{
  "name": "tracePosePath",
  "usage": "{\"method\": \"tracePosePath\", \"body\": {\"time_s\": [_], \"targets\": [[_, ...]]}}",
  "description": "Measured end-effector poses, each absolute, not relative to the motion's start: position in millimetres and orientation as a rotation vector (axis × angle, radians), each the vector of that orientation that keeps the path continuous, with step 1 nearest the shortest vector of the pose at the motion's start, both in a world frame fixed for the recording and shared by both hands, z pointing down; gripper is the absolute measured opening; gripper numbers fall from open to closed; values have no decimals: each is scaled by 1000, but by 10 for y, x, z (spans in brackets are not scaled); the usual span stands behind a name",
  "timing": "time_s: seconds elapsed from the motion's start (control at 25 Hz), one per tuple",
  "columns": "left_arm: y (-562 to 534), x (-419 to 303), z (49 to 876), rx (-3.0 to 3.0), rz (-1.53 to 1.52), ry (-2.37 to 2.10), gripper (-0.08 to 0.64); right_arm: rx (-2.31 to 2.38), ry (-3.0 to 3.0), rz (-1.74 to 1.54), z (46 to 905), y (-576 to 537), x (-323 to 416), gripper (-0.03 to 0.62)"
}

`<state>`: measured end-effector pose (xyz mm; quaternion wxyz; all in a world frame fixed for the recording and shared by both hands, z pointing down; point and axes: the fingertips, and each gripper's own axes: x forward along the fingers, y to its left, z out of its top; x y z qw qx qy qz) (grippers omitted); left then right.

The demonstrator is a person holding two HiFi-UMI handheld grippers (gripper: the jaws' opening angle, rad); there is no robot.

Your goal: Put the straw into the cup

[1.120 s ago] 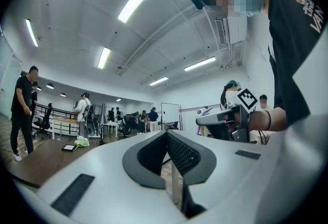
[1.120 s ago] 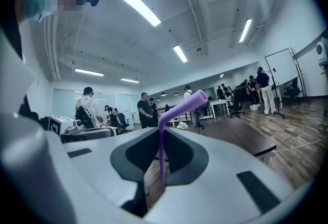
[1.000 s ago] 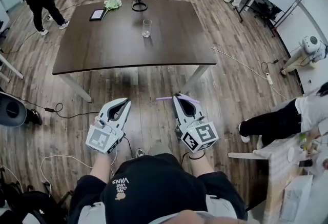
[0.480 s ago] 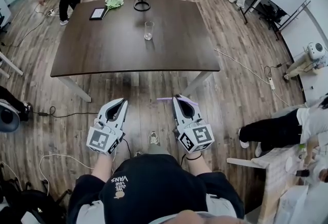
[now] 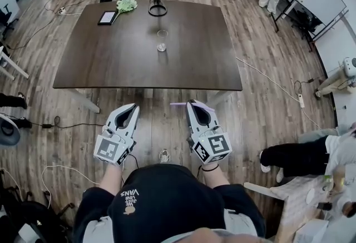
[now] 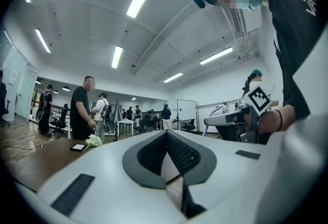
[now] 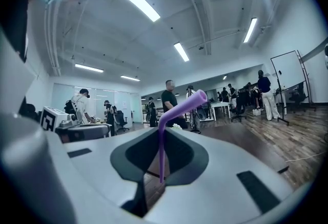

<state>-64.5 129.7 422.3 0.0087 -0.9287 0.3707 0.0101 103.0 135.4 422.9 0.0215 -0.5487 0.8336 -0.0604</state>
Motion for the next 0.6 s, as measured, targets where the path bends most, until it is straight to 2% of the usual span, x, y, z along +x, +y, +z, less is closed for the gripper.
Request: {"method": "tracePosePath", "body": {"time_s": [0.28, 0.6], "targets": [[890, -498, 4291, -2888, 40, 1246, 9, -1694, 2593, -186, 4253, 902, 1336, 41], [338, -543, 4457, -2904, 24, 1263, 11, -1692, 2593, -218, 4379, 350, 1280, 41]]}}
